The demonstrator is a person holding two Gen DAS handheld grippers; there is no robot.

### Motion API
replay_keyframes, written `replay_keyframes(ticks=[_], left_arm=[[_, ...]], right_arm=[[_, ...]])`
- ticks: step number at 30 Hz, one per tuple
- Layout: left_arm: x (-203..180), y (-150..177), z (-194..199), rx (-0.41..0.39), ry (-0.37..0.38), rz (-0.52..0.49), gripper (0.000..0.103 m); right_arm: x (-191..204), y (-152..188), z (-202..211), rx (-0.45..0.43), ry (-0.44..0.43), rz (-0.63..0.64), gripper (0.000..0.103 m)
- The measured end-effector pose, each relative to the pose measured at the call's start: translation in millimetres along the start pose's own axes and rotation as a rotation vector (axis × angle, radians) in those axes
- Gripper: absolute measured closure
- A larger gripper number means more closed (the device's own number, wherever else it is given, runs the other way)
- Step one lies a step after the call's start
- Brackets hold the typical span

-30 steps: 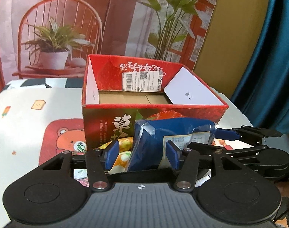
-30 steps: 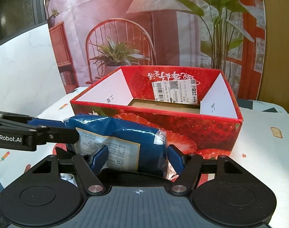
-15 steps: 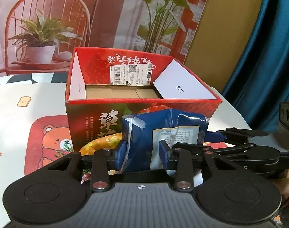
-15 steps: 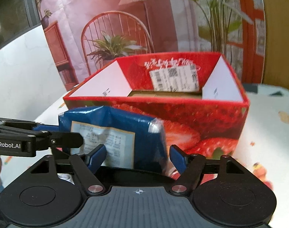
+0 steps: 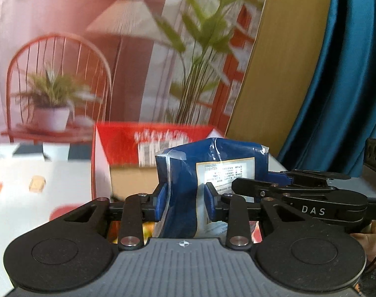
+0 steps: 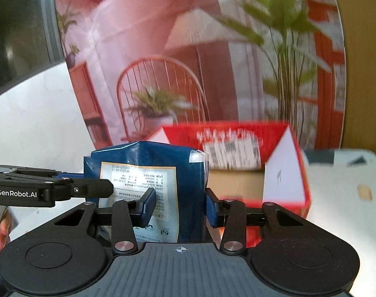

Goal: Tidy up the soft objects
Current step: 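Lift the blue packet with both grippers and release it into the red box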

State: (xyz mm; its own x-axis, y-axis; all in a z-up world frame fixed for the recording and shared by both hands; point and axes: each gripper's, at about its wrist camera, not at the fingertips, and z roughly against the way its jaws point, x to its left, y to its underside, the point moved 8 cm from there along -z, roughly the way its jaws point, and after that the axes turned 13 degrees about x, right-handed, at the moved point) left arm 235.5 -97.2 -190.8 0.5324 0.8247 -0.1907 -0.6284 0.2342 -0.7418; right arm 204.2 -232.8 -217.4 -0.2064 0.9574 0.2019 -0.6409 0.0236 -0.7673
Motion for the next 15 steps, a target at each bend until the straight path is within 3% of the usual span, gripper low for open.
replay_keyframes(ticks=[15], left_arm=[[-10,-94,24,-0.214,-0.052,-0.017,0.068]], right_arm=[[11,-111,28,-0.182,0.093,0.173,0.066]])
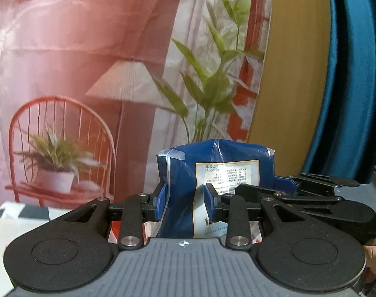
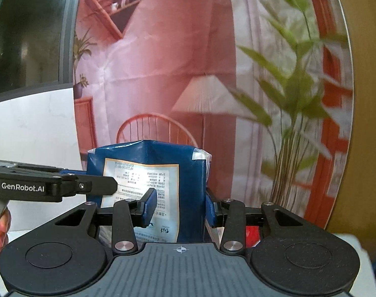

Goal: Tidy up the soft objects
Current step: 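Lift the blue packet with both grippers and release it into the red box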

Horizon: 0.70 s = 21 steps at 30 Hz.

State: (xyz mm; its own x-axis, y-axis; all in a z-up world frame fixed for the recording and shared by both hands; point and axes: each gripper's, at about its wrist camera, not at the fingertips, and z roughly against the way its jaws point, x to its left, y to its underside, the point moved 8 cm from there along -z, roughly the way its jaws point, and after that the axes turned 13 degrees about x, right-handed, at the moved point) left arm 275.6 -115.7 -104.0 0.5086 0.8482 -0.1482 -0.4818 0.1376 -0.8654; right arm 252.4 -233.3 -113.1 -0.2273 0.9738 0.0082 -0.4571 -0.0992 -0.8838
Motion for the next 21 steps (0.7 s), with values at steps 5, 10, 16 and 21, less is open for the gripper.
replay_keyframes(ticks=[5,10,16,21], left_arm=[[6,-10,-19,-0.002,-0.024,0.004,0.068],[20,5,-60,0.089,-0.033,0.029,0.068],[35,47,-109,0.258,-0.027,0.063,0.068],[44,70,-134,0.337,-0.034,0.066,0.068]], right_arm=[[-5,-12,-24,-0.001,0.023,0.032,0.065],[-14,4,-62,0.072,0.027,0.018,0.065],[-27,48,-109,0.212,0.005,-0.049,0.065],[-33,82,-138,0.306,-0.009,-0.102,0.065]])
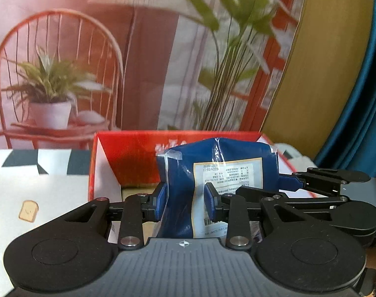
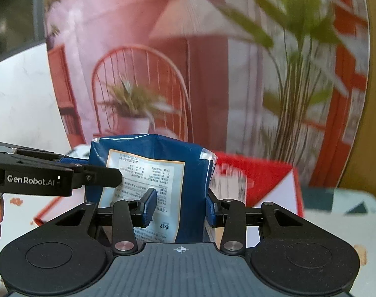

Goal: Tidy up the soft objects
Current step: 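Lift the blue packet with both grippers and release it into the red box, then grasp the orange floral cushion with both grippers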

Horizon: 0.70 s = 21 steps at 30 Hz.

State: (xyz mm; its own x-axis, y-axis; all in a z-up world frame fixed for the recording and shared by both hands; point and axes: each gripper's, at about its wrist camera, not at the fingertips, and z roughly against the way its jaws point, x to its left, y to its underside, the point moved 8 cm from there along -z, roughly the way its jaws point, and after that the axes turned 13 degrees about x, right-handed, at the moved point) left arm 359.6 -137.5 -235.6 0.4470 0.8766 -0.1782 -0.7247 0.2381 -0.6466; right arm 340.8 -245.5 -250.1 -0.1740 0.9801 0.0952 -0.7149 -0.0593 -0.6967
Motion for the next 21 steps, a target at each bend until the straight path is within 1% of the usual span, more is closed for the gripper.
replay_keyframes(ticks=[1,3,4,5,6,8,14,21], left_arm=[[1,1,-3,0.007,0.001,0.000,0.067],[5,1,-8,0.020,-0.011,0.000,0.062],[6,1,-8,0.022,-0.024,0.002,0.051],[8,1,-7,0.019,-0.036,0.003,0.041],[10,1,-5,0.012,-0.043,0.005,0.039],[12,3,2,0.003,-0.041,0.006,0.038],[11,19,28,0.000,-0.040,0.012,0.038],[12,57,59,0.004,-0.032,0.058,0.038]], right_arm=[[-2,3,-5,0.012,-0.002,-0.009,0.065],[-5,8,-12,0.026,-0.002,-0.026,0.061],[-6,9,-14,0.029,0.006,-0.035,0.059],[-8,11,-14,0.028,0.018,-0.041,0.053],[-9,11,-13,0.022,0.025,-0.043,0.048],[-9,14,-8,0.012,0.036,-0.041,0.045],[-4,24,19,-0.017,0.024,-0.059,0.045],[14,45,56,-0.056,0.013,-0.062,0.045]])
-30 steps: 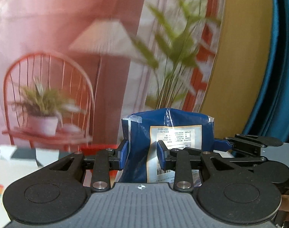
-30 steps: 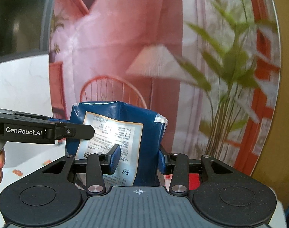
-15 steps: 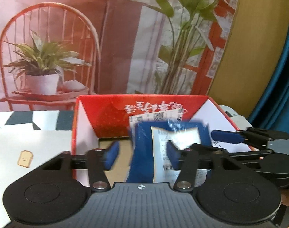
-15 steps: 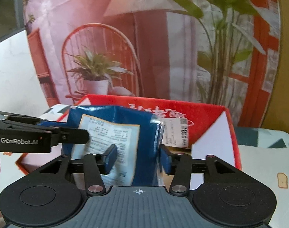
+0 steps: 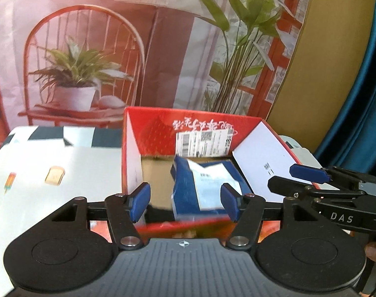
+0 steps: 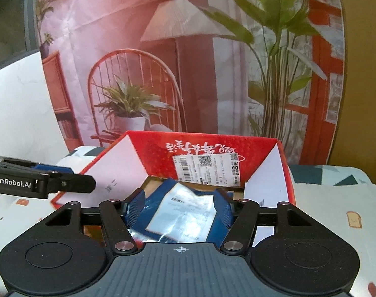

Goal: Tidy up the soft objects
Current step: 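Grasp the orange floral cushion with both grippers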

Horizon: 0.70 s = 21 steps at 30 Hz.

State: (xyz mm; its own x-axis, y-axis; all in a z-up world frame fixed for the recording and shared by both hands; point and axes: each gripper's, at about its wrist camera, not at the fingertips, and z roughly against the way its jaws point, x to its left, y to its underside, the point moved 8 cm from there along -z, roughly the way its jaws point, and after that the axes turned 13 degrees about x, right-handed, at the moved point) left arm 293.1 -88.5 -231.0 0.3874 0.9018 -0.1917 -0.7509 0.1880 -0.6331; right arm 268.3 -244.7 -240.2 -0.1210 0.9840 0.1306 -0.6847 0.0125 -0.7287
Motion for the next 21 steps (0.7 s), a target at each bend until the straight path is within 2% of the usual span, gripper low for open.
replay_keyframes(ticks=[9,21], left_arm=[[-6,44,15,0.005,0.001,0.011,0.038],[2,72,-7,0.072,0.009,0.065,0.039]], right_arm=[[14,37,24,0.009,0.002,-0.021,0.045],[11,76,10,0.098,0.011,-0.048,0.045]])
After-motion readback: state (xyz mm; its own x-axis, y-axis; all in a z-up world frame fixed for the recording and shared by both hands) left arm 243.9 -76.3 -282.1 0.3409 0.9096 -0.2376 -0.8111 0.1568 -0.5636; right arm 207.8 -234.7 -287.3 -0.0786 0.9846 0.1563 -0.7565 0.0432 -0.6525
